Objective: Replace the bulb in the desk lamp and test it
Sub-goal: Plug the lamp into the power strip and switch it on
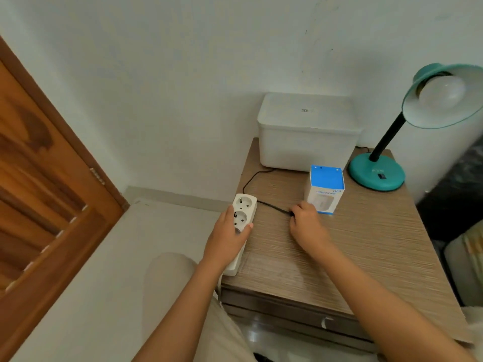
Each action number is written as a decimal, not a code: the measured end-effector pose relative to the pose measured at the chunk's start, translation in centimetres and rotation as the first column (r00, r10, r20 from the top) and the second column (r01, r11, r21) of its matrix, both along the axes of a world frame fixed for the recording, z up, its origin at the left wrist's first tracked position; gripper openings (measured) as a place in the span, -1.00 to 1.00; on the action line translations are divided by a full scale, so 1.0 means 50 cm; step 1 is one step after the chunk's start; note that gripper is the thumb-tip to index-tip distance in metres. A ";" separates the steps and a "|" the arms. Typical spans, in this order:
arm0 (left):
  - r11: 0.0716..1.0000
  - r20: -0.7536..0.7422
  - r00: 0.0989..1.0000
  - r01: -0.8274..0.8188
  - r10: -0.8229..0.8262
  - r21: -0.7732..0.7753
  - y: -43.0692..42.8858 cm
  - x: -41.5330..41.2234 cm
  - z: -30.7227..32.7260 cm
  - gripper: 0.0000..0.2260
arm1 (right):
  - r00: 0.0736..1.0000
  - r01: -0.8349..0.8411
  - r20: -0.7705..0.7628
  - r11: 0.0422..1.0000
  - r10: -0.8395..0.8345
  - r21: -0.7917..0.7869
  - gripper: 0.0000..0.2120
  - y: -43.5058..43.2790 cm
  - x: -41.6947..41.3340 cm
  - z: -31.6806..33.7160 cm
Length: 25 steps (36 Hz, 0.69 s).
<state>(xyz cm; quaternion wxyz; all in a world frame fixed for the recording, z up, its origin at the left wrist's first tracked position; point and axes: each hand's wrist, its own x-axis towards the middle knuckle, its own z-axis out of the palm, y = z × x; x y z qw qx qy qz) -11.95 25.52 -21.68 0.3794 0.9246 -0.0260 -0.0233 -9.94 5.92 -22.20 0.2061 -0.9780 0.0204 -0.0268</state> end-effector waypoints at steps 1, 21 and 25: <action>1.000 0.001 1.000 -0.001 0.001 0.004 0.000 0.000 -0.001 -0.47 | 1.000 0.001 0.008 1.000 -0.001 -0.012 -0.73 0.003 0.003 -0.001; 0.996 0.066 0.997 -0.027 0.032 -0.080 0.006 0.009 -0.023 -0.52 | 0.989 -0.105 0.147 0.746 0.010 0.658 -0.87 0.138 0.078 0.080; 0.995 0.069 0.997 -0.036 0.043 -0.088 0.005 0.012 -0.026 -0.58 | 0.983 -0.121 0.186 0.777 0.005 0.617 -0.89 0.143 0.078 0.059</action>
